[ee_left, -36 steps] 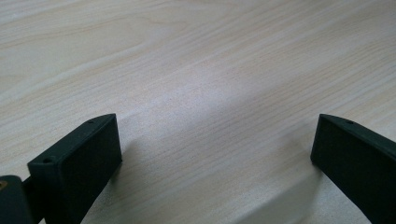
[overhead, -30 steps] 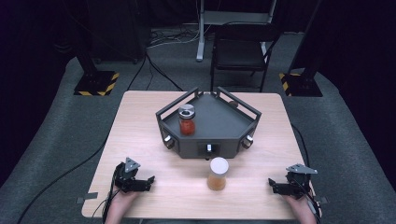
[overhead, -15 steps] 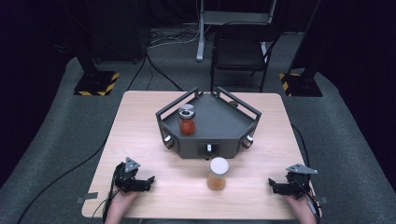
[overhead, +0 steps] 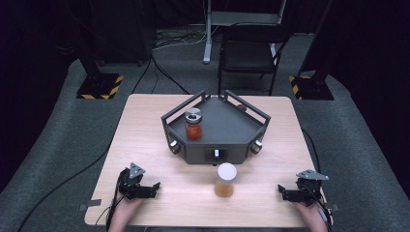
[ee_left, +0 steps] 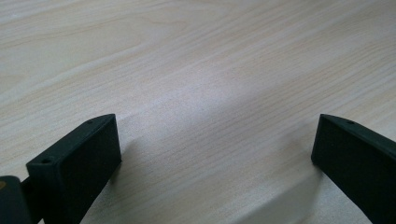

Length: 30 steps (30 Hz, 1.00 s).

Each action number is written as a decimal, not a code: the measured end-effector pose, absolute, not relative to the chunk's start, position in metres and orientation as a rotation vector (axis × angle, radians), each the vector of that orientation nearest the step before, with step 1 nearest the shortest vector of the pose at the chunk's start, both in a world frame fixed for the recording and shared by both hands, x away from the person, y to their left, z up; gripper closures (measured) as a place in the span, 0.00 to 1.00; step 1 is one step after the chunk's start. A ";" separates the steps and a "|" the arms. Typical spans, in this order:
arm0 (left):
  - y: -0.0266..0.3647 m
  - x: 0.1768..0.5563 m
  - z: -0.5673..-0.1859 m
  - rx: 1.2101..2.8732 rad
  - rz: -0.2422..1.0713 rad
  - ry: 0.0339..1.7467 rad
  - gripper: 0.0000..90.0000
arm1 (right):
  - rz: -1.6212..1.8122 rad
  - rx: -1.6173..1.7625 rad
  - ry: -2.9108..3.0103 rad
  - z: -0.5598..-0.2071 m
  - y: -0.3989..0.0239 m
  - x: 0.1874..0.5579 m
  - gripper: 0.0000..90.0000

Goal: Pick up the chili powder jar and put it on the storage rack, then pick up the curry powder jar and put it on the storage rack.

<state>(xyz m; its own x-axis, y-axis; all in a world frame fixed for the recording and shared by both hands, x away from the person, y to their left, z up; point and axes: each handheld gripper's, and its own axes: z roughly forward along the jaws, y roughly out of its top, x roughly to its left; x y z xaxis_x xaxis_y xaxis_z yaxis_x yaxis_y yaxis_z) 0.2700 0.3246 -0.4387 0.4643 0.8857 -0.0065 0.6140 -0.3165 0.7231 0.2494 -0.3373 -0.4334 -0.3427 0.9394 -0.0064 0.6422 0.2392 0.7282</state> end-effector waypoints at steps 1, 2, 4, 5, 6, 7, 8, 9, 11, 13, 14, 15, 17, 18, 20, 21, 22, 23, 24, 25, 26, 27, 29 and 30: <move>0.325 0.270 -0.439 2.048 0.523 1.242 0.01 | 0.890 1.445 2.072 -0.433 -0.337 0.249 0.00; 0.325 0.270 -0.439 2.049 0.523 1.242 0.01 | 0.890 1.445 2.071 -0.433 -0.337 0.249 0.00; 0.325 0.270 -0.439 2.048 0.523 1.242 0.01 | 0.890 1.445 2.072 -0.433 -0.337 0.249 0.00; 0.325 0.270 -0.439 2.049 0.523 1.241 0.01 | 0.890 1.445 2.071 -0.433 -0.337 0.249 0.00; 0.325 0.270 -0.439 2.049 0.523 1.241 0.01 | 0.890 1.445 2.071 -0.433 -0.337 0.249 0.00; 0.325 0.270 -0.439 2.048 0.523 1.241 0.01 | 0.890 1.445 2.071 -0.433 -0.337 0.249 0.00; 0.325 0.270 -0.439 2.049 0.523 1.241 0.01 | 0.890 1.445 2.071 -0.433 -0.337 0.249 0.00; 0.325 0.270 -0.439 2.049 0.522 1.241 0.01 | 0.890 1.445 2.071 -0.433 -0.337 0.249 0.00; 0.325 0.270 -0.439 2.049 0.523 1.241 0.01 | 0.890 1.445 2.071 -0.433 -0.337 0.249 0.00; 0.325 0.270 -0.439 2.048 0.523 1.241 0.01 | 0.890 1.445 2.071 -0.433 -0.337 0.249 0.00; 0.325 0.270 -0.439 2.049 0.523 1.241 0.01 | 0.890 1.445 2.072 -0.433 -0.337 0.249 0.00; 0.325 0.270 -0.439 2.049 0.523 1.241 0.01 | 0.890 1.445 2.071 -0.433 -0.337 0.249 0.00; 0.325 0.270 -0.439 2.048 0.523 1.241 0.01 | 0.890 1.445 2.072 -0.433 -0.337 0.249 0.00; 0.325 0.270 -0.439 2.049 0.523 1.241 0.01 | 0.890 1.445 2.072 -0.433 -0.337 0.249 0.00; 0.325 0.270 -0.439 2.046 0.522 1.242 0.01 | 0.890 1.445 2.071 -0.433 -0.337 0.249 0.00; 0.325 0.270 -0.439 2.046 0.522 1.242 0.01 | 0.889 1.445 2.072 -0.433 -0.337 0.249 0.00; 0.325 0.270 -0.439 2.046 0.522 1.242 0.01 | 0.890 1.445 2.072 -0.433 -0.337 0.249 0.00; 0.325 0.270 -0.439 2.046 0.521 1.242 0.01 | 0.890 1.445 2.072 -0.433 -0.337 0.249 0.00; 0.325 0.271 -0.439 2.046 0.522 1.242 0.01 | 0.890 1.445 2.072 -0.433 -0.337 0.249 0.00; 0.325 0.271 -0.439 2.046 0.522 1.242 0.01 | 0.889 1.449 2.068 -0.433 -0.337 0.249 0.00; 0.325 0.271 -0.439 2.046 0.521 1.242 0.01 | 0.886 1.450 2.068 -0.433 -0.337 0.250 0.00; 0.325 0.271 -0.439 2.046 0.522 1.241 0.01 | 0.887 1.444 2.076 -0.433 -0.338 0.250 0.00; 0.325 0.271 -0.439 2.046 0.521 1.241 0.01 | 0.888 1.442 2.080 -0.432 -0.338 0.250 0.00; 0.325 0.271 -0.439 2.047 0.520 1.240 0.01 | 0.889 1.441 2.082 -0.432 -0.338 0.250 0.00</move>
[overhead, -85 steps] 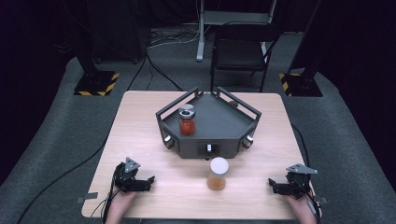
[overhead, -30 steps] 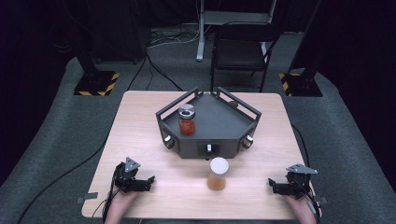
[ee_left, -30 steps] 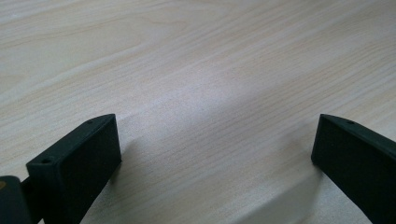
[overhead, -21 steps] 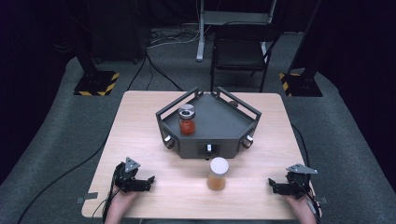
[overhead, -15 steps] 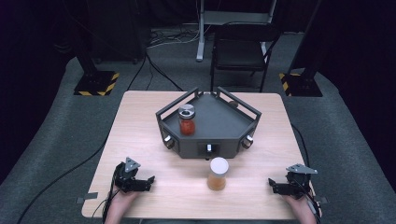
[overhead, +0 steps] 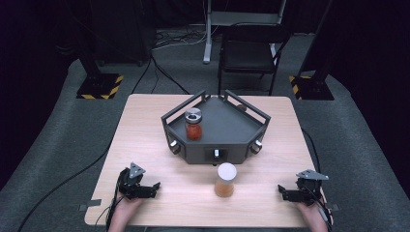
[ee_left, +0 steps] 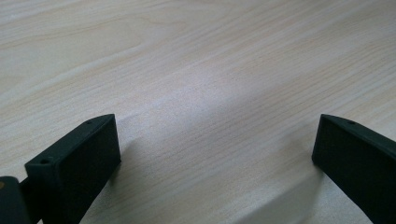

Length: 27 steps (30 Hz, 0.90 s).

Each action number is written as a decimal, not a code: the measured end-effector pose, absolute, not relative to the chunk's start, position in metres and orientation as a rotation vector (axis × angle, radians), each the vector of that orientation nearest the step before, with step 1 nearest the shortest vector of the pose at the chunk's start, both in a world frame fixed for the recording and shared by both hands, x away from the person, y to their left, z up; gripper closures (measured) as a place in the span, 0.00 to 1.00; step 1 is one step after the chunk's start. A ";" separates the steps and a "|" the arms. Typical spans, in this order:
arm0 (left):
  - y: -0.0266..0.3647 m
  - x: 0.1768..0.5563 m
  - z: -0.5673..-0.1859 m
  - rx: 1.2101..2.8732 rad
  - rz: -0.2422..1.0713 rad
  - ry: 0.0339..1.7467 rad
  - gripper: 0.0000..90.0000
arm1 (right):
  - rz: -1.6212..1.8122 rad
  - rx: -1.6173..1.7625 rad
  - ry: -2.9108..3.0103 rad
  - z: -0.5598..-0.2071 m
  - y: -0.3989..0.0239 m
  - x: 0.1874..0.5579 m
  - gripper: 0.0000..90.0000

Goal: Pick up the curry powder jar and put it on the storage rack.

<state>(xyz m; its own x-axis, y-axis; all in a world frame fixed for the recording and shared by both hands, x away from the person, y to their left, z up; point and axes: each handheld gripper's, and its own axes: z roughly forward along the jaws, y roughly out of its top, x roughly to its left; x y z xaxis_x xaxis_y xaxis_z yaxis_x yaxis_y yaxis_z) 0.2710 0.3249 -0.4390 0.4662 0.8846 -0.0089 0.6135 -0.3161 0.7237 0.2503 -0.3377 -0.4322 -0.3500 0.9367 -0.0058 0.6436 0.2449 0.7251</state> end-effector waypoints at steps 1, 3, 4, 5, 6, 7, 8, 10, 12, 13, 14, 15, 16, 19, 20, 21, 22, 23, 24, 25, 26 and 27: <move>0.325 0.271 -0.439 2.048 0.521 1.240 0.01 | 0.890 1.437 2.085 -0.432 -0.338 0.250 0.00; 0.325 0.271 -0.439 2.047 0.521 1.240 0.01 | 0.896 1.430 2.088 -0.432 -0.337 0.250 0.00; 0.325 0.271 -0.439 2.048 0.521 1.240 0.01 | 0.904 1.429 2.090 -0.432 -0.338 0.250 0.00; 0.325 0.271 -0.439 2.047 0.521 1.240 0.01 | 0.908 1.422 2.092 -0.431 -0.338 0.250 0.00; 0.325 0.271 -0.439 2.048 0.520 1.240 0.01 | 0.910 1.417 2.096 -0.430 -0.338 0.250 0.00; 0.325 0.271 -0.439 2.049 0.520 1.240 0.01 | 0.914 1.418 2.097 -0.430 -0.338 0.249 0.00; 0.325 0.271 -0.439 2.049 0.520 1.240 0.01 | 0.920 1.416 2.097 -0.429 -0.338 0.249 0.00; 0.325 0.271 -0.439 2.049 0.520 1.240 0.01 | 0.928 1.410 2.097 -0.428 -0.338 0.248 0.00; 0.325 0.271 -0.439 2.049 0.520 1.240 0.01 | 0.949 1.416 2.094 -0.427 -0.339 0.248 0.00; 0.325 0.271 -0.439 2.050 0.520 1.239 0.01 | 0.968 1.416 2.095 -0.426 -0.340 0.248 0.00; 0.325 0.271 -0.439 2.050 0.520 1.239 0.01 | 0.983 1.410 2.096 -0.426 -0.341 0.247 0.00; 0.325 0.271 -0.439 2.050 0.520 1.239 0.01 | 0.995 1.404 2.096 -0.425 -0.341 0.246 0.00; 0.325 0.271 -0.439 2.050 0.521 1.239 0.01 | 1.008 1.393 2.104 -0.423 -0.341 0.246 0.00; 0.325 0.271 -0.439 2.050 0.521 1.238 0.01 | 1.034 1.365 2.139 -0.418 -0.341 0.247 0.03; 0.325 0.271 -0.439 2.051 0.521 1.238 0.01 | 1.034 1.356 2.142 -0.417 -0.339 0.247 0.03; 0.325 0.271 -0.439 2.051 0.521 1.239 0.01 | 1.040 1.349 2.148 -0.416 -0.338 0.247 0.03; 0.325 0.271 -0.439 2.051 0.521 1.239 0.01 | 1.042 1.341 2.154 -0.415 -0.337 0.247 0.04; 0.325 0.271 -0.439 2.051 0.521 1.238 0.01 | 1.045 1.336 2.157 -0.414 -0.337 0.247 0.04; 0.325 0.272 -0.439 2.051 0.521 1.238 0.01 | 1.049 1.331 2.160 -0.414 -0.335 0.246 0.04; 0.325 0.272 -0.439 2.051 0.521 1.238 0.00 | 1.054 1.327 2.161 -0.413 -0.335 0.246 0.04; 0.325 0.272 -0.439 2.052 0.521 1.238 0.00 | 1.064 1.324 2.162 -0.413 -0.334 0.246 0.04; 0.325 0.272 -0.439 2.051 0.521 1.238 0.00 | 1.073 1.327 2.161 -0.413 -0.334 0.246 0.04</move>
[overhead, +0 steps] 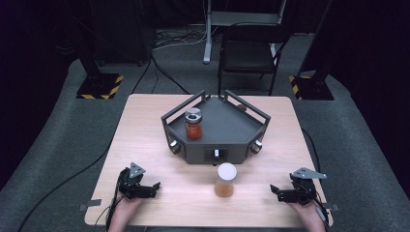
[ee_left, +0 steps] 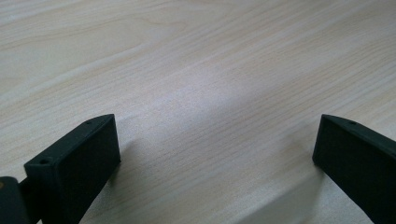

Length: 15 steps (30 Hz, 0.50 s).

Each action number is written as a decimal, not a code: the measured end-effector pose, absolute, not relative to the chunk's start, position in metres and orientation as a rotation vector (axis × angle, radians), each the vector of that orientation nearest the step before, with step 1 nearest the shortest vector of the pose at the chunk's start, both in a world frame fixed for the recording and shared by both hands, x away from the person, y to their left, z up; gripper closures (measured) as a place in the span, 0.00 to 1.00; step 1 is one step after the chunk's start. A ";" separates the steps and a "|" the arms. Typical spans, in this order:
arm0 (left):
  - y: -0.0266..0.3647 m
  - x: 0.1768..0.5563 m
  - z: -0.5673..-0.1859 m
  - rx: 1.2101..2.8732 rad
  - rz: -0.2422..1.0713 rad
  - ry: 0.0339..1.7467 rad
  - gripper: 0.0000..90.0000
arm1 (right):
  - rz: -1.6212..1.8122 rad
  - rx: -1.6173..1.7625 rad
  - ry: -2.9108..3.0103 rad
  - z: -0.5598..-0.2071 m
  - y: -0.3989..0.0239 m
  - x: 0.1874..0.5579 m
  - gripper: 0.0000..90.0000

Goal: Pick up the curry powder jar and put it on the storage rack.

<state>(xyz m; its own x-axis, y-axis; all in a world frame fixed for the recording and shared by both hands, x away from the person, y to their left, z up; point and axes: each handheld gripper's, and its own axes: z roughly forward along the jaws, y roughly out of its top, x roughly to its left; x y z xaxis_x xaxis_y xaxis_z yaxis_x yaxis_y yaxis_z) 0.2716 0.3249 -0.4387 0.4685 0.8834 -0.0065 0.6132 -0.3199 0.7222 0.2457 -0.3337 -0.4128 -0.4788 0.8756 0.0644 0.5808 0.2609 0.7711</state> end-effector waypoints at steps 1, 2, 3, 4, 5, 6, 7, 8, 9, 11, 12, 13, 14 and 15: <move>0.325 0.272 -0.439 2.052 0.521 1.238 0.00 | 1.081 1.325 2.164 -0.412 -0.333 0.246 0.04; 0.325 0.272 -0.439 2.052 0.521 1.238 0.01 | 1.087 1.324 2.169 -0.412 -0.333 0.246 0.05; 0.325 0.272 -0.439 2.052 0.521 1.238 0.00 | 1.093 1.318 2.171 -0.411 -0.333 0.246 0.06; 0.325 0.272 -0.439 2.051 0.521 1.238 0.00 | 1.097 1.313 2.172 -0.410 -0.332 0.245 0.06; 0.325 0.272 -0.439 2.052 0.521 1.238 0.00 | 1.103 1.309 2.169 -0.410 -0.331 0.244 0.07; 0.325 0.272 -0.439 2.052 0.521 1.238 0.00 | 1.110 1.305 2.166 -0.409 -0.330 0.243 0.07; 0.325 0.272 -0.439 2.052 0.521 1.238 0.00 | 1.121 1.301 2.167 -0.408 -0.330 0.243 0.07; 0.325 0.272 -0.439 2.052 0.521 1.238 0.00 | 1.133 1.294 2.170 -0.408 -0.330 0.243 0.07; 0.325 0.272 -0.439 2.052 0.521 1.238 0.00 | 1.146 1.291 2.169 -0.408 -0.329 0.242 0.07; 0.325 0.272 -0.439 2.052 0.521 1.238 0.00 | 1.185 1.288 2.172 -0.407 -0.330 0.242 0.07; 0.325 0.272 -0.439 2.052 0.521 1.238 0.00 | 1.206 1.281 2.170 -0.407 -0.330 0.241 0.08; 0.325 0.272 -0.439 2.051 0.521 1.238 0.01 | 1.218 1.275 2.170 -0.406 -0.330 0.241 0.08; 0.325 0.272 -0.439 2.052 0.521 1.238 0.00 | 1.226 1.266 2.170 -0.405 -0.328 0.240 0.08; 0.325 0.272 -0.439 2.052 0.521 1.238 0.00 | 1.234 1.257 2.172 -0.404 -0.327 0.239 0.08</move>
